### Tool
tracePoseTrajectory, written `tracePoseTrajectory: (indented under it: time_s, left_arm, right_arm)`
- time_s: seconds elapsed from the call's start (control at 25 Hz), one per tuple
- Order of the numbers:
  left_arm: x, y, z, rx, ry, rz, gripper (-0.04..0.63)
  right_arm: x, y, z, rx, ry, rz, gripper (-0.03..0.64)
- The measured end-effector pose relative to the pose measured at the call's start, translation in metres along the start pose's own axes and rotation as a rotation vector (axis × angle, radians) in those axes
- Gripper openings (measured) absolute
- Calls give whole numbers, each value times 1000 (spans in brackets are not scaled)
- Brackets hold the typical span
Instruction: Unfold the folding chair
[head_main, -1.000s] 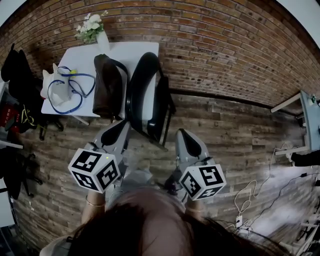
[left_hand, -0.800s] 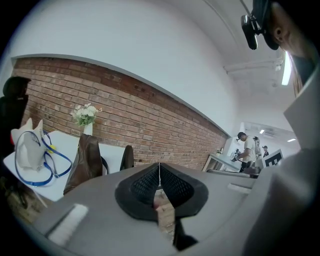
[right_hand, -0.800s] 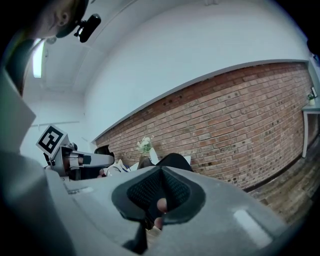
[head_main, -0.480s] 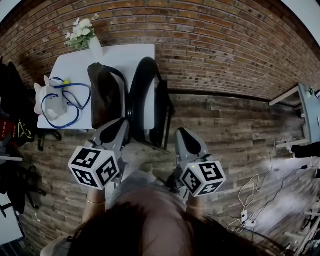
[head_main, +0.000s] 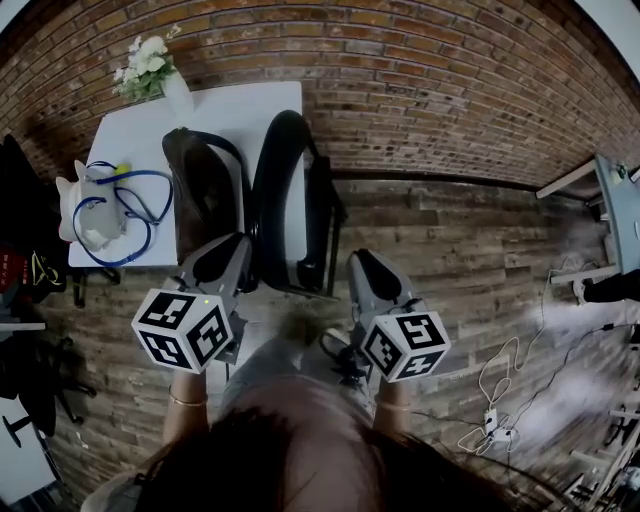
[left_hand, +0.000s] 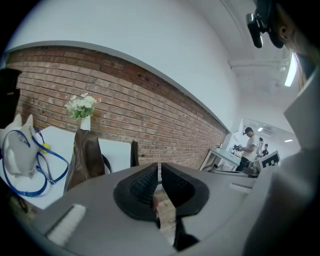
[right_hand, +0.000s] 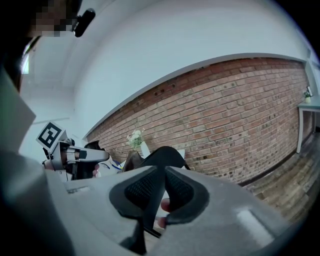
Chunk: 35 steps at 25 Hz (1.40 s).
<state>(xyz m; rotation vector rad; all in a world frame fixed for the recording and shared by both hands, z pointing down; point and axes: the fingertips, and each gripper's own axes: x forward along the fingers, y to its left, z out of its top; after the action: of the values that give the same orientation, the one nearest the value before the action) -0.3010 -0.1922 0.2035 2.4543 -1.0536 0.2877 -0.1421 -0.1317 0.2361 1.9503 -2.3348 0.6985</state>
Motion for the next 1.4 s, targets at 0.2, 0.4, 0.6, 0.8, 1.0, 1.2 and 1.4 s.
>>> tracePoseTrajectory:
  time_s: [0.2, 0.4, 0.6, 0.8, 1.0, 1.2, 1.4]
  left_arm:
    - [6, 7, -9, -28, 17, 54, 25]
    - [12, 12, -15, -53, 34, 117, 26]
    - [21, 18, -19, -80, 42, 168, 34]
    - [32, 27, -23, -93, 59, 212, 54]
    - [42, 35, -29, -100, 76, 251, 68]
    - [47, 39, -34, -109, 95, 266, 91]
    - [53, 44, -40, -101, 122, 278, 114]
  right_arm:
    - [16, -17, -22, 31, 61, 20, 46]
    - [31, -26, -38, 12, 132, 58, 51]
    - [47, -40, -48, -25, 196, 97, 57]
    - [61, -56, -62, -45, 262, 137, 74]
    - [77, -65, -84, -47, 334, 186, 101]
    - [93, -67, -105, -45, 396, 236, 107]
    - [106, -67, -127, -35, 449, 269, 126]
